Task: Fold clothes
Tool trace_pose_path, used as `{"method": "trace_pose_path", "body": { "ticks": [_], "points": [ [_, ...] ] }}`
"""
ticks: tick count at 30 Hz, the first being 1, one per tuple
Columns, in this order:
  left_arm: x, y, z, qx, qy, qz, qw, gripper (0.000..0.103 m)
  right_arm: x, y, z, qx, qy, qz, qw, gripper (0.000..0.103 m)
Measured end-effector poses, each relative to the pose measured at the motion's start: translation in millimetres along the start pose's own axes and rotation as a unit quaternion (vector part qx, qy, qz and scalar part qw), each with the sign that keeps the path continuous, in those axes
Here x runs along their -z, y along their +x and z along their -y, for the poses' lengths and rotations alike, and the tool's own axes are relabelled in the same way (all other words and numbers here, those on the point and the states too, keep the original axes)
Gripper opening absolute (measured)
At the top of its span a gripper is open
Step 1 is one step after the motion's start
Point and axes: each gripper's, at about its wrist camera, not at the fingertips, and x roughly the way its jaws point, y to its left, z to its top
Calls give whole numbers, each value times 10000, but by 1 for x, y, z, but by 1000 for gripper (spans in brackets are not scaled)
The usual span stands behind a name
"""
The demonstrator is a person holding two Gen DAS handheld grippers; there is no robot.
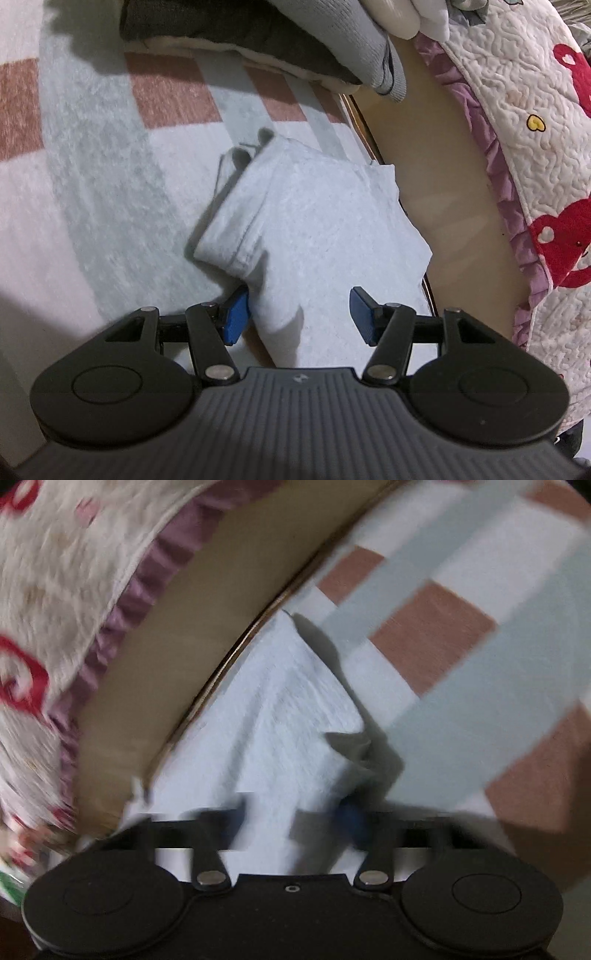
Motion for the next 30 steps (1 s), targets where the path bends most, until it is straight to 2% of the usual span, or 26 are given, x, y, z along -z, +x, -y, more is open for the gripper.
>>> {"method": "trace_pose_path", "body": {
  "ticks": [1, 3, 4, 7, 9, 12, 16, 18, 21, 24, 25, 26, 27, 28, 29, 30],
  "points": [
    [0, 0, 2, -31, 40, -4, 10000, 56, -1, -1, -5, 43, -221, 126, 9997, 10],
    [0, 0, 4, -71, 113, -40, 9999, 56, -6, -24, -14, -367, -490, 726, 9955, 8],
    [0, 0, 4, -83, 146, -68, 9998, 56, -9, -36, -23, -433, -760, 924, 9919, 8],
    [-1, -1, 5, -120, 204, -103, 9997, 56, -13, -60, -41, -440, -1156, 1056, 9867, 8],
    [-1, 0, 5, -121, 169, -89, 9997, 56, -18, -63, -45, -351, -1314, 985, 9858, 8],
    [-3, 1, 6, -140, 132, -50, 9998, 56, -32, -47, -29, -174, -1032, 720, 9919, 8],
    [-3, 3, 8, -218, 146, -18, 9997, 58, -30, -16, -4, 201, -582, 165, 9980, 8],
    [-4, 5, 11, -285, 302, 25, 9991, 58, -26, -11, 5, 272, -394, -32, 9988, 10],
    [-8, 12, 21, -525, 760, 135, 9956, 58, -20, -13, 13, 244, -359, -94, 9990, 12],
    [-9, 24, 38, -851, 1382, 201, 9865, 55, -18, -13, 17, 204, -339, -104, 9992, 13],
    [-8, 29, 46, -967, 1691, 169, 9807, 35, -17, -13, 18, 202, -341, -97, 9992, 13],
    [-5, 31, 56, -1153, 2151, 164, 9696, 6, -17, -13, 19, 204, -342, -88, 9992, 13],
    [-3, 31, 67, -1377, 2669, 203, 9536, 6, -18, -15, 16, 202, -350, -67, 9992, 12],
    [-4, 27, 76, -1495, 3003, 270, 9417, 6, -20, -18, 12, 120, -394, -4, 9992, 10],
    [-8, 20, 82, -1532, 3195, 360, 9344, 6, -23, -21, 7, 37, -438, 59, 9990, 9],
    [-15, 13, 85, -1529, 3263, 416, 9319, 6, -25, -24, 3, -38, -486, 103, 9988, 8]
  ]
}}
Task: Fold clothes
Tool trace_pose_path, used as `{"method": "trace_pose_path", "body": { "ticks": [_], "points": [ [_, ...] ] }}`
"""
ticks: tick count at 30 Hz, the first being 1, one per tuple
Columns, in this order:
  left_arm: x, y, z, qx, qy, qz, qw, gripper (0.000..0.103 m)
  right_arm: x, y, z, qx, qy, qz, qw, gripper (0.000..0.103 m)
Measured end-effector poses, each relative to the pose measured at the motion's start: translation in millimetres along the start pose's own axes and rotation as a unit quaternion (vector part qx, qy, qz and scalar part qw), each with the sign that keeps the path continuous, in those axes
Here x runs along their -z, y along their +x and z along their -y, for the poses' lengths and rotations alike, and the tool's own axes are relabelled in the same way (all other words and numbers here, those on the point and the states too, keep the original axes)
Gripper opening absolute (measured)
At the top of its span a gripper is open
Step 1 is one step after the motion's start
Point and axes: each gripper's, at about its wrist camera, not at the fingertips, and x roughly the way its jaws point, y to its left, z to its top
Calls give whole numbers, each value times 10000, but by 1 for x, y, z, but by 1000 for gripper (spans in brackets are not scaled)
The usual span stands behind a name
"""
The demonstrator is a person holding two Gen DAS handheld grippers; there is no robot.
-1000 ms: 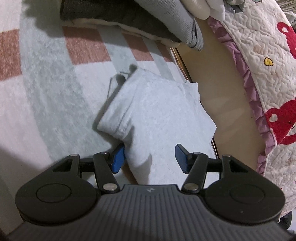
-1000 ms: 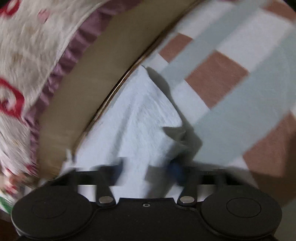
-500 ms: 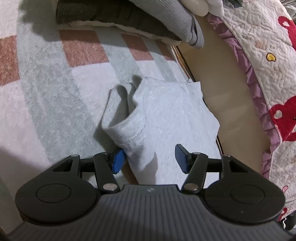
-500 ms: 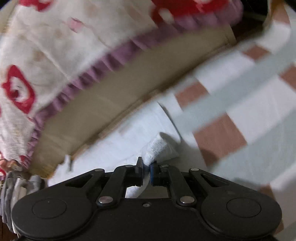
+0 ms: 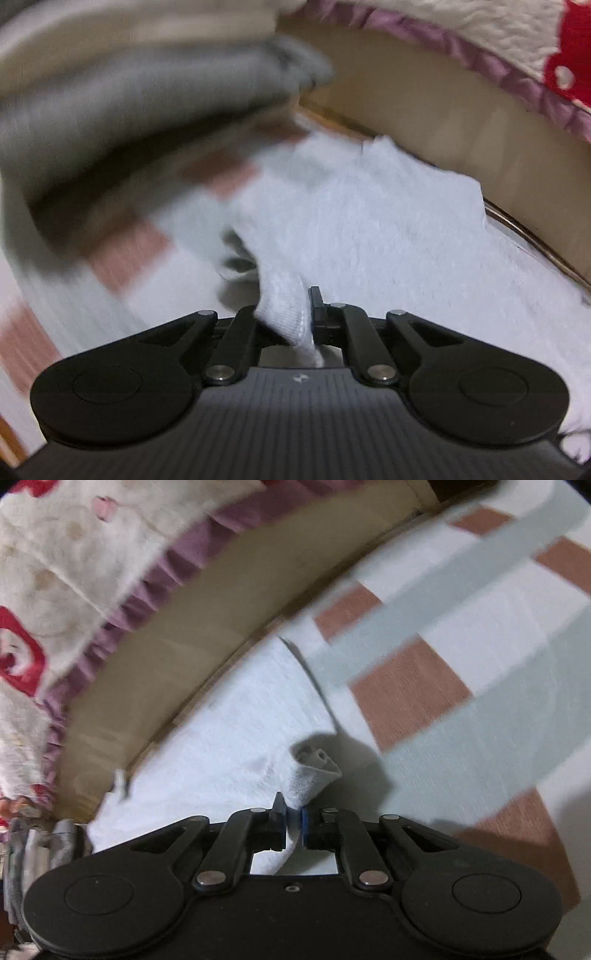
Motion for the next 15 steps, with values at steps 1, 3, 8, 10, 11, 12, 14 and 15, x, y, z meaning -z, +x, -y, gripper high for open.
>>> {"method": "trace_pose_path", "body": {
  "ticks": [1, 3, 8, 10, 11, 12, 14, 15],
  "points": [
    [-8, -6, -9, 23, -39, 34, 10000, 6, -4, -3, -3, -44, -62, -43, 10000, 8],
    [-17, -8, -23, 2, -77, -12, 10000, 6, -12, -9, -8, -131, -187, -129, 9997, 7],
    [-4, 6, -32, -189, -61, -287, 9994, 6, -13, -6, -7, 192, -313, -604, 9975, 6],
    [4, 13, -30, -360, 107, -335, 9987, 7, -5, 2, 2, 394, -132, -927, 9948, 6],
    [6, 14, -25, -468, 419, -296, 9976, 7, -1, 3, 6, 441, -71, -1009, 9939, 6],
    [8, 16, -20, -576, 730, -257, 9953, 7, 1, 2, 8, 459, -76, -1031, 9936, 6],
    [7, 14, -11, -677, 1144, -165, 9910, 7, 2, -3, 5, 446, -208, -1016, 9936, 6],
    [2, 9, -12, -637, 1012, -60, 9928, 7, 1, -6, 2, 434, -296, -990, 9937, 6]
  ]
}}
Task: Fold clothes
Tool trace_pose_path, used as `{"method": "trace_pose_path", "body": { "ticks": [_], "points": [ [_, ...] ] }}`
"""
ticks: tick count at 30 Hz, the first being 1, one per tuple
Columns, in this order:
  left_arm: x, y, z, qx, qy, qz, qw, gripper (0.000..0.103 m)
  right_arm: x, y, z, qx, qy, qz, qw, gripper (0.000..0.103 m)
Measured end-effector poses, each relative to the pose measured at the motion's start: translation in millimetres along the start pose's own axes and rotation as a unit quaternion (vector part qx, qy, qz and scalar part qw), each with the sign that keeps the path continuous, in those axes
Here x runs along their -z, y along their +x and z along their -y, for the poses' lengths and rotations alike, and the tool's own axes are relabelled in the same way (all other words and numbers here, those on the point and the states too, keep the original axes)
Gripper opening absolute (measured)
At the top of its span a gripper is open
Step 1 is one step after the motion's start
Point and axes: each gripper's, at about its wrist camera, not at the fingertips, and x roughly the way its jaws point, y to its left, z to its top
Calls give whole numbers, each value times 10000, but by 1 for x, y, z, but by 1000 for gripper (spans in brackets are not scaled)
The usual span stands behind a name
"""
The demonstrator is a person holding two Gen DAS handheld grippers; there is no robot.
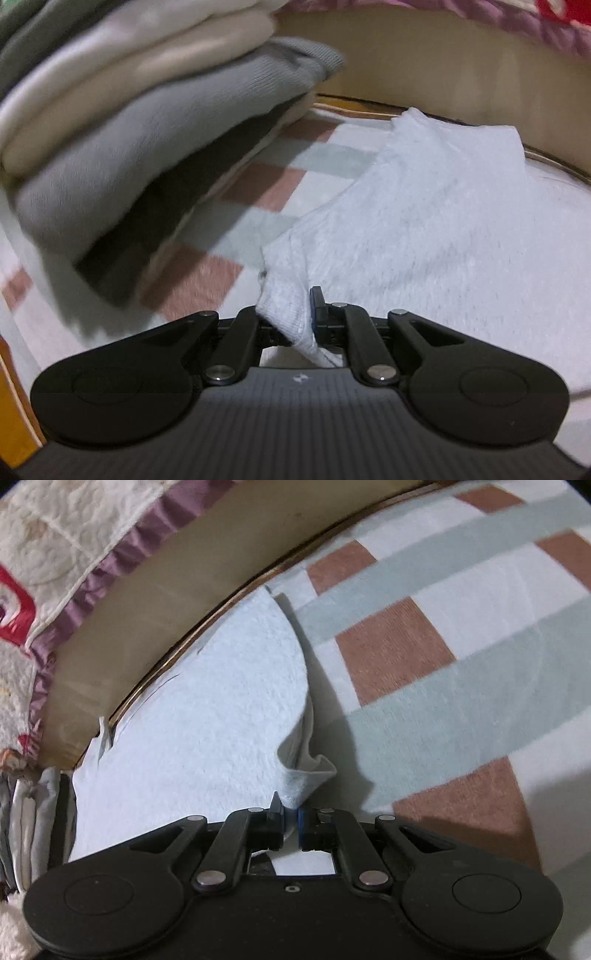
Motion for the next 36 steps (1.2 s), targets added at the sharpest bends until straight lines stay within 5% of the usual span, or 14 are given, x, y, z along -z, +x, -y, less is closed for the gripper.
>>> {"method": "trace_pose_path", "body": {
  "ticks": [4, 10, 21, 31, 36],
  "points": [
    [-10, -16, -11, 76, -439, 277, 9986, 7, -3, -20, -12, -235, -174, 179, 9994, 6],
    [12, -3, -31, 306, -1052, -148, 9939, 7, 10, -4, 2, -261, -145, -269, 9992, 6],
    [11, -61, -36, 564, -1216, 157, 9908, 7, -2, -46, -4, -1010, -291, -137, 9944, 6],
    [82, -53, -37, 459, -1383, -617, 9874, 9, 33, -28, 17, -82, -718, -580, 9957, 6],
    [72, -60, -36, 201, -1223, -727, 9896, 26, 16, -44, -1, 485, -862, -430, 9942, 27]
  ]
}}
